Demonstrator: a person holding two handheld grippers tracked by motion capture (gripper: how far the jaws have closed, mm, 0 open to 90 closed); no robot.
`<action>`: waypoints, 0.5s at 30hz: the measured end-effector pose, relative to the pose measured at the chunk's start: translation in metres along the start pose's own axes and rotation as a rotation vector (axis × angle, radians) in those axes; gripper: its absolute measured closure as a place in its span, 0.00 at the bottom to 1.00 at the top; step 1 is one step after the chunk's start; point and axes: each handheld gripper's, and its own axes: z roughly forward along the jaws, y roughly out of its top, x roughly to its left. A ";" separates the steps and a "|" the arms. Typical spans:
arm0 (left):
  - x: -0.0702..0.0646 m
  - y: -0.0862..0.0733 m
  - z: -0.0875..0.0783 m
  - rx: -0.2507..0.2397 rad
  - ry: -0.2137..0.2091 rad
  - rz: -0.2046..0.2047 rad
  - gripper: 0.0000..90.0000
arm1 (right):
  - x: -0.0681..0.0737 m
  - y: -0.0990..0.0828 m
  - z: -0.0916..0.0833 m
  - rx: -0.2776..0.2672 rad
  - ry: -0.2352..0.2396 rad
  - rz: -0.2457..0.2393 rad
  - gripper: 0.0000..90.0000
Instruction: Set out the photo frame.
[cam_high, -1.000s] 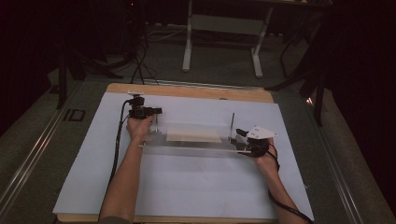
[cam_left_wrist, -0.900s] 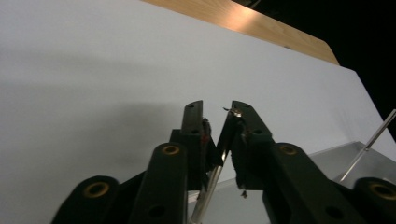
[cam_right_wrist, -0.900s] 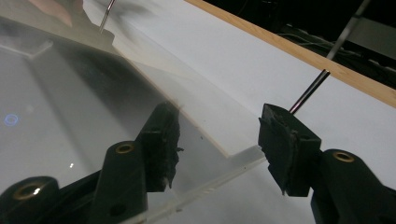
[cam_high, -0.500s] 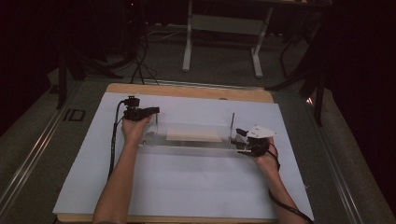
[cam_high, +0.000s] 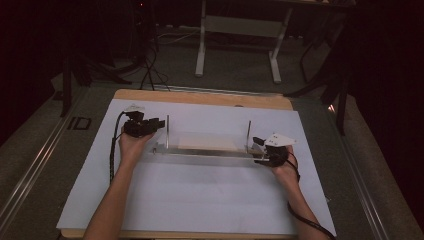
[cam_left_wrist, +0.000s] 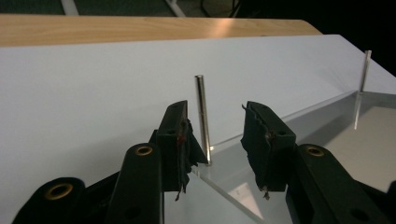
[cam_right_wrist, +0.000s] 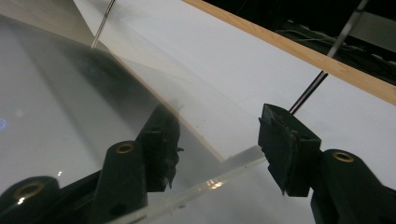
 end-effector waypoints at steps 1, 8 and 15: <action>-0.001 -0.001 -0.003 -0.002 -0.001 0.008 0.67 | 0.000 0.000 0.000 0.002 0.000 0.004 0.51; -0.006 -0.010 -0.017 -0.035 0.009 0.043 0.66 | -0.002 0.003 0.000 0.005 0.000 0.015 0.52; -0.006 -0.018 -0.026 -0.052 -0.002 0.057 0.66 | -0.005 0.008 0.001 0.004 0.001 0.040 0.51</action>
